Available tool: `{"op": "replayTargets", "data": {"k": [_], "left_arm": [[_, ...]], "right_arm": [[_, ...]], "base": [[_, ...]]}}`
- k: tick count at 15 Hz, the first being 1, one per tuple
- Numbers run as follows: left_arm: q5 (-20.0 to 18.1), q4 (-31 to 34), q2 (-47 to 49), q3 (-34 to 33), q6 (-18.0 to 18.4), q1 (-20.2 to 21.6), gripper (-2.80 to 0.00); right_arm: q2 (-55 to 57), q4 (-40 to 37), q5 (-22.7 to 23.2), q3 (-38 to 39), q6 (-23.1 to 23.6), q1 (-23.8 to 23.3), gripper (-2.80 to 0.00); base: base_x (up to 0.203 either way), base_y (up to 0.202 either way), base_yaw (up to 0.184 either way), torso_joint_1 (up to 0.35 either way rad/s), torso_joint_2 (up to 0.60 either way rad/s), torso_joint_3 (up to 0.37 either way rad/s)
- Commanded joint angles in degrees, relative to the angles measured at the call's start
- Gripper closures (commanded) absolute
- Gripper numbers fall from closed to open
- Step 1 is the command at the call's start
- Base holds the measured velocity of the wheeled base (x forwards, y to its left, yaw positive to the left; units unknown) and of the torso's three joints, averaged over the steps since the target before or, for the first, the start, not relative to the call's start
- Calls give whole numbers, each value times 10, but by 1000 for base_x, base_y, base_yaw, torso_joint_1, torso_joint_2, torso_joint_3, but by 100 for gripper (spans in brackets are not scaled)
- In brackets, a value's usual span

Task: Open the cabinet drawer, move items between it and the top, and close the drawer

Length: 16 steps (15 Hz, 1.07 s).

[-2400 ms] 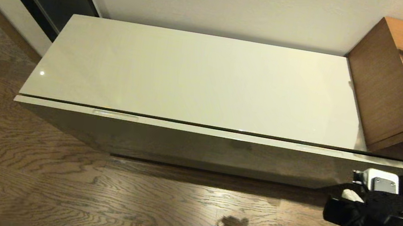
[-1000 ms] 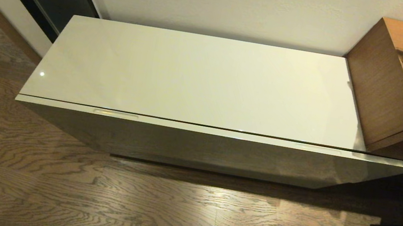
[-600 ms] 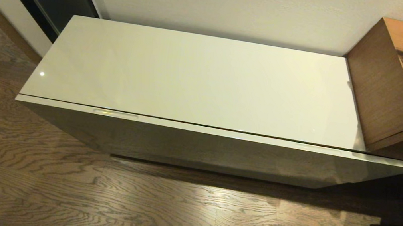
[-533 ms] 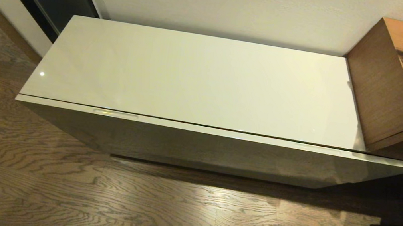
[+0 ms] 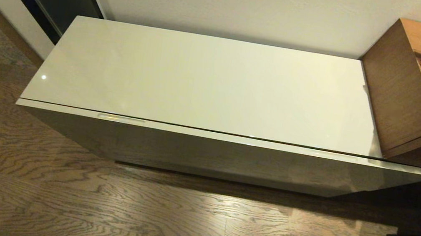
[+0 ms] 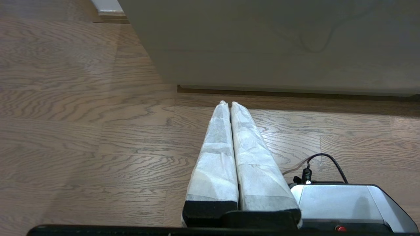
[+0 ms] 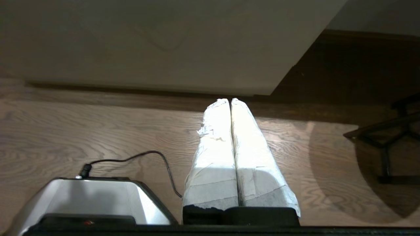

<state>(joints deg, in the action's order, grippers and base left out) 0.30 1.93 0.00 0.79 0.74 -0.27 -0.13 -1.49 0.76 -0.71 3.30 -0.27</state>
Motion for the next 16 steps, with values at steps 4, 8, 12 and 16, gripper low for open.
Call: {"op": "replayTargets", "data": {"k": [4, 8, 12, 16], "left_arm": [[0, 0, 1, 0, 0, 0, 0], [0, 0, 1, 0, 0, 0, 0], [0, 0, 0, 0, 0, 0, 0], [0, 0, 0, 0, 0, 0, 0]], "right_arm": [[1, 16, -1, 6, -9, 0, 0], [1, 17, -1, 6, -9, 0, 0], [1, 15, -3, 5, -26, 0, 0], [1, 6, -8, 2, -13, 0, 0]], "base": [[0, 0, 0, 0, 0, 0], [0, 0, 0, 0, 0, 0], [0, 0, 0, 0, 0, 0], [0, 0, 0, 0, 0, 0]]}}
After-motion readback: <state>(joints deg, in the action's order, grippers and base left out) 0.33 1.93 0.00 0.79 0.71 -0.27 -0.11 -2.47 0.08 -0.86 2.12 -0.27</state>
